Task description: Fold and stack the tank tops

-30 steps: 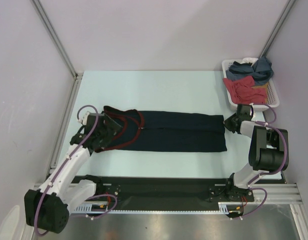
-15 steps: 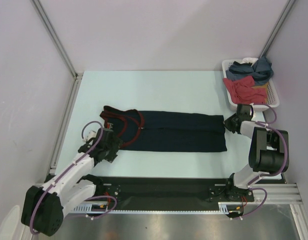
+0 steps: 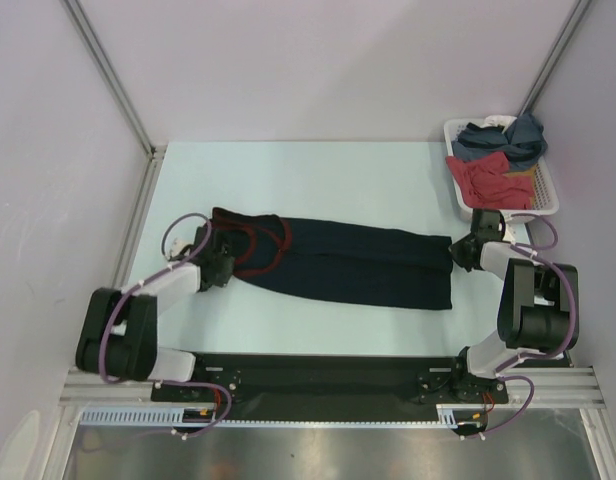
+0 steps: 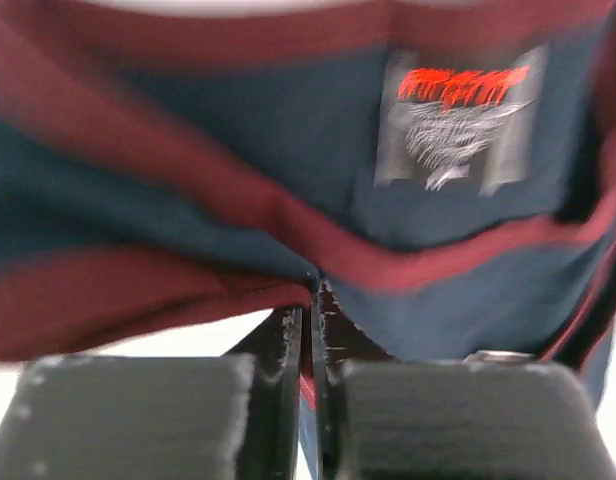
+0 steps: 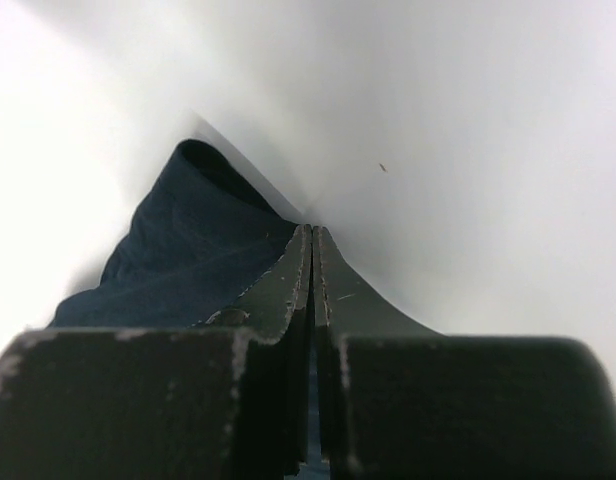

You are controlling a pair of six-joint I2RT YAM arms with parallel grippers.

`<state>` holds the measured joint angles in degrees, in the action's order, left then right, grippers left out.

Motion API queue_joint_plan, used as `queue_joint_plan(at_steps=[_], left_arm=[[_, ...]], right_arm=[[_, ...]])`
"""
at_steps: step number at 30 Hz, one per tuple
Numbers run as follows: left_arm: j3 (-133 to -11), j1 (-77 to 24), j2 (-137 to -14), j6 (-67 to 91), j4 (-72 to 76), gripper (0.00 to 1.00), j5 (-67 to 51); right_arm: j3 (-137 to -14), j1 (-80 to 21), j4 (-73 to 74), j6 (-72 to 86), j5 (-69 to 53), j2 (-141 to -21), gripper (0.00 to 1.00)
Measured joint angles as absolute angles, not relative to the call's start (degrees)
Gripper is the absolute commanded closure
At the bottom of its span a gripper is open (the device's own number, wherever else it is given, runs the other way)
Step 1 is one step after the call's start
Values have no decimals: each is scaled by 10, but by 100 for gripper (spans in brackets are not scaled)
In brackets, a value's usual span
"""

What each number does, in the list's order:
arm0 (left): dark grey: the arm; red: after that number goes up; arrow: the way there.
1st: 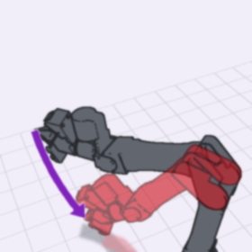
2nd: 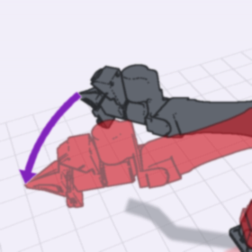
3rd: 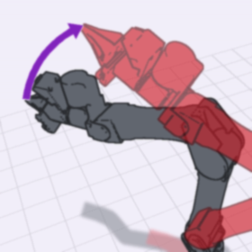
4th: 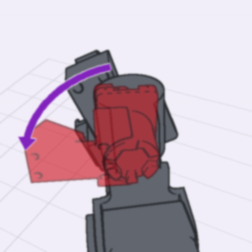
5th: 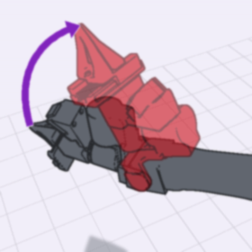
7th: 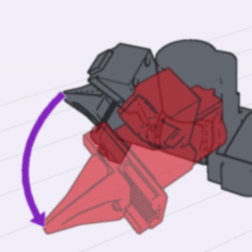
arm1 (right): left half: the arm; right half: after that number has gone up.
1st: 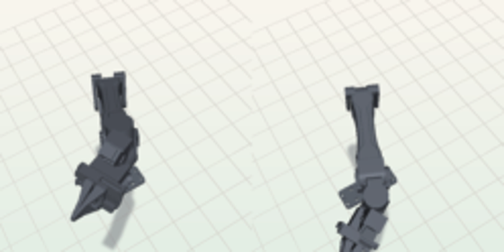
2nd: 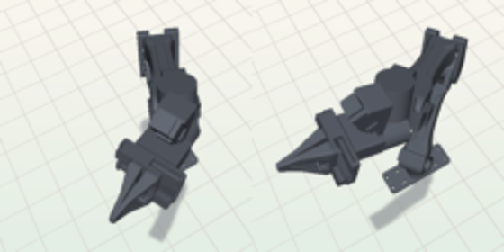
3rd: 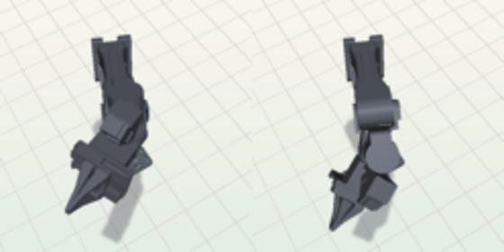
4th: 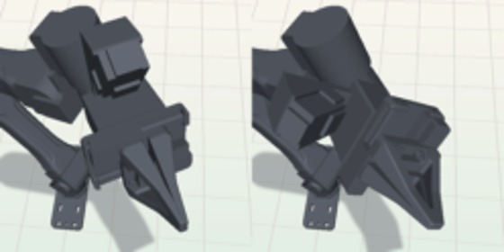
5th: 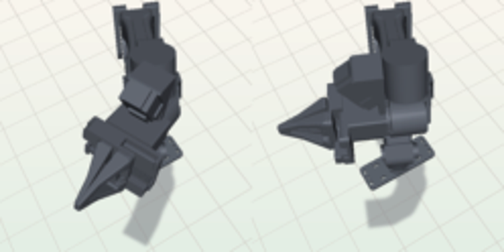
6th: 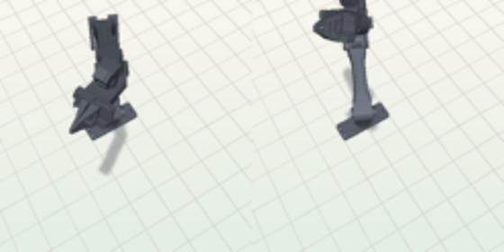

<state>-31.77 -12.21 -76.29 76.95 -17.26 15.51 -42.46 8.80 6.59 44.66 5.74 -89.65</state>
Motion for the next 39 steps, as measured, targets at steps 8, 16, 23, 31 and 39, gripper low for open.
queue_joint_plan(at_steps=[8, 16, 23, 31, 39], left_arm=[[-534, -37, -988, 684, -144, 100, 62], [-904, -37, -1240, 624, -251, 100, 53], [-1149, -53, -1410, 610, -229, 100, 12], [-1313, -119, -1534, 617, -163, 99, -19], [-1286, -139, -1516, 616, -99, 12, -60]], right_arm=[[-419, 67, 121, 485, 87, -872, 100], [-416, -20, 225, 538, 119, -841, 100], [-404, -188, 281, 630, 148, -818, 100], [-397, -526, 295, 810, 113, -814, 99], [-417, -611, 326, 875, 112, -822, 54]])
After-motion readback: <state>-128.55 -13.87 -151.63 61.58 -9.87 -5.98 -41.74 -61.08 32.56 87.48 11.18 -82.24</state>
